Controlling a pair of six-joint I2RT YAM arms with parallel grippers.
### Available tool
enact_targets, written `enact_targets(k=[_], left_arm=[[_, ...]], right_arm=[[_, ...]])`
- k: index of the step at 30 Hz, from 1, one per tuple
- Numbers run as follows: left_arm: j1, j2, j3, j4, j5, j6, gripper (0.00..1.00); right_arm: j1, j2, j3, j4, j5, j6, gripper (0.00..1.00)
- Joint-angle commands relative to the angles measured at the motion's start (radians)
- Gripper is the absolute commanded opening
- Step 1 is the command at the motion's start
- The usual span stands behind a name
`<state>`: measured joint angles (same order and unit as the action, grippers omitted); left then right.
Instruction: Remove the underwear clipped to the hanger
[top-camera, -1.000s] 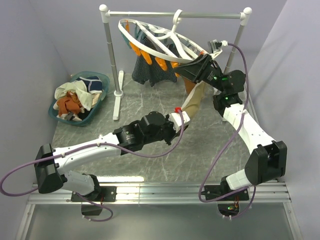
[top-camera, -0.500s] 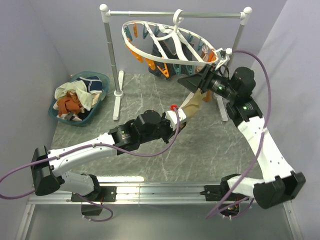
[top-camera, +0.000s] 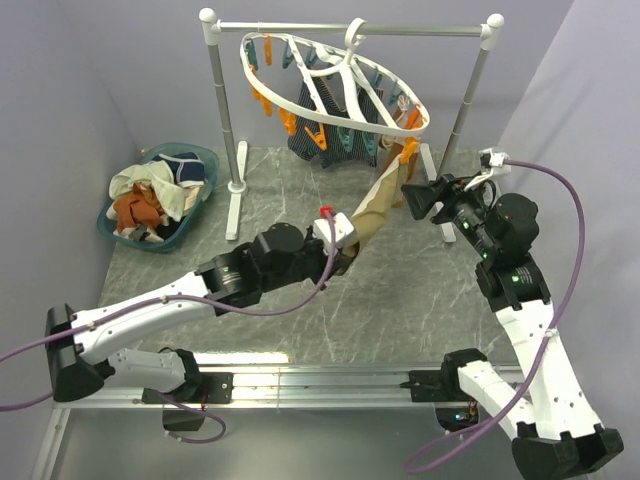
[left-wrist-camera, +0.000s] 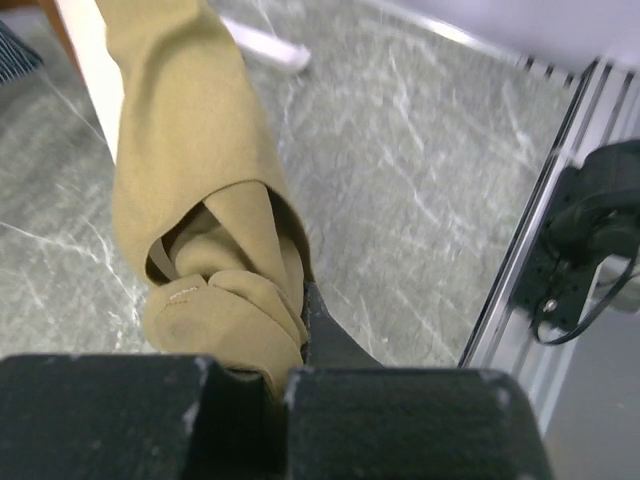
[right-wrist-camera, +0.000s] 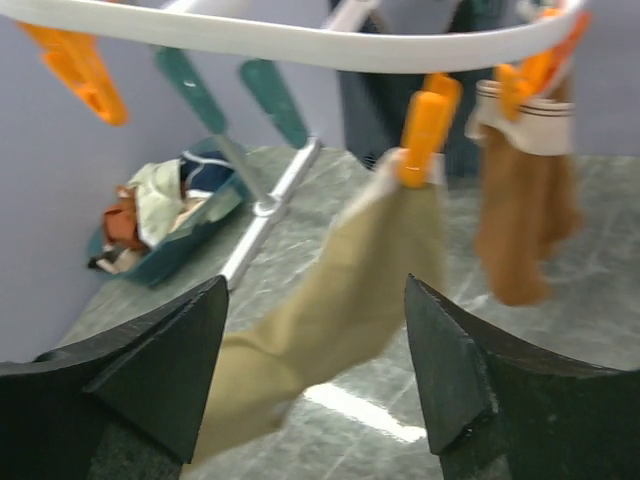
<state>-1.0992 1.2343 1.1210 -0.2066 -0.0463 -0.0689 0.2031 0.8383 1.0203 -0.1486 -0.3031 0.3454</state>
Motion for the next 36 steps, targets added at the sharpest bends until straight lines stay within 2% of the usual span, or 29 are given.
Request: enact_targets(k=[1, 4, 9, 11, 15, 21, 28, 34, 36], left_arm=[[0.004, -0.073, 0.019, 0.01, -0.021, -0.037, 0.0], [0.004, -0.094, 0.028, -0.008, -0.017, -0.048, 0.0], [0.004, -0.116, 0.037, -0.048, 0.011, -0.062, 0.0], [0.004, -0.127, 0.04, -0.068, 0.014, -0.072, 0.0], [0.004, -0.163, 0.033, -0.097, 0.006, -0.088, 0.0], [0.004, -0.191, 0.054, -0.122, 0.014, -0.101, 0.0], [0.004, -0.187, 0.062, -0.129, 0.022, -0.104, 0.0], [0.004, -0.176, 0.056, -0.128, 0.039, -0.112, 0.0], [0.004, -0.174, 0.053, -0.128, 0.039, -0.114, 0.0]], right_arm=[[-0.056, -0.015, -0.037, 0.052, -0.02, -0.045, 0.79], [-0.102, -0.019, -0.086, 0.133, -0.085, -0.029, 0.84], [-0.181, 0.056, -0.137, 0.276, -0.295, 0.036, 0.86], [-0.199, 0.085, -0.15, 0.378, -0.393, 0.082, 0.86], [-0.267, 0.177, -0.172, 0.625, -0.496, 0.242, 0.86], [-0.28, 0.323, -0.137, 0.793, -0.567, 0.361, 0.85], [-0.278, 0.465, -0.097, 1.121, -0.637, 0.59, 0.82], [-0.278, 0.525, -0.072, 1.256, -0.608, 0.699, 0.81], [-0.277, 0.557, -0.048, 1.278, -0.616, 0.739, 0.78]])
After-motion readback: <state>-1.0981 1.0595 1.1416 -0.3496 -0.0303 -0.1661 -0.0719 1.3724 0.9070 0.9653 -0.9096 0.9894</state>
